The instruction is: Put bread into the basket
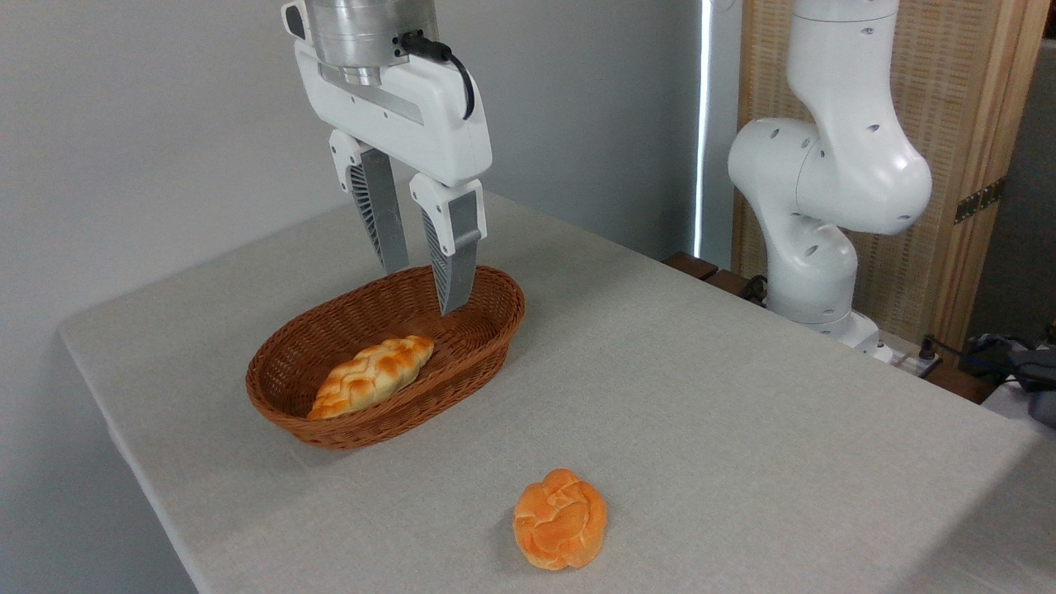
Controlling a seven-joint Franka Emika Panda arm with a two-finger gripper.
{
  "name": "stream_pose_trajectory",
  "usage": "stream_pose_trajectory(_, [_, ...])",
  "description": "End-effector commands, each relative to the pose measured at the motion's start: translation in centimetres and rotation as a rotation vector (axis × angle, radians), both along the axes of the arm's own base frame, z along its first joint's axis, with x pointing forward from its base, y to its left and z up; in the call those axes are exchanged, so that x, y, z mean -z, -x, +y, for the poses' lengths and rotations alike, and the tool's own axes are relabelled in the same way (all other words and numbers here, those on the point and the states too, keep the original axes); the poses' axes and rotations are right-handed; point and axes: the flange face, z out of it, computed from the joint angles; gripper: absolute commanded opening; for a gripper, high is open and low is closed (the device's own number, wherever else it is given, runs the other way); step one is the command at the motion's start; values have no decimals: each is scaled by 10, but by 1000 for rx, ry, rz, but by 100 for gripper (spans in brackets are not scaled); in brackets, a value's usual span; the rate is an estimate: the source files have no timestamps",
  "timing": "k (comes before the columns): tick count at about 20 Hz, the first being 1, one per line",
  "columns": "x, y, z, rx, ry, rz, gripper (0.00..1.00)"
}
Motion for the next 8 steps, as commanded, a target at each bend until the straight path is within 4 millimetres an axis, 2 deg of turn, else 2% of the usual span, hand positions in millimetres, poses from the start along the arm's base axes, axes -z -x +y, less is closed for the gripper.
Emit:
stream_pose_trajectory(1, [0, 0, 0, 5, -7, -17, 100])
stream_pose_trajectory(8, [3, 0, 2, 15, -18, -10, 100])
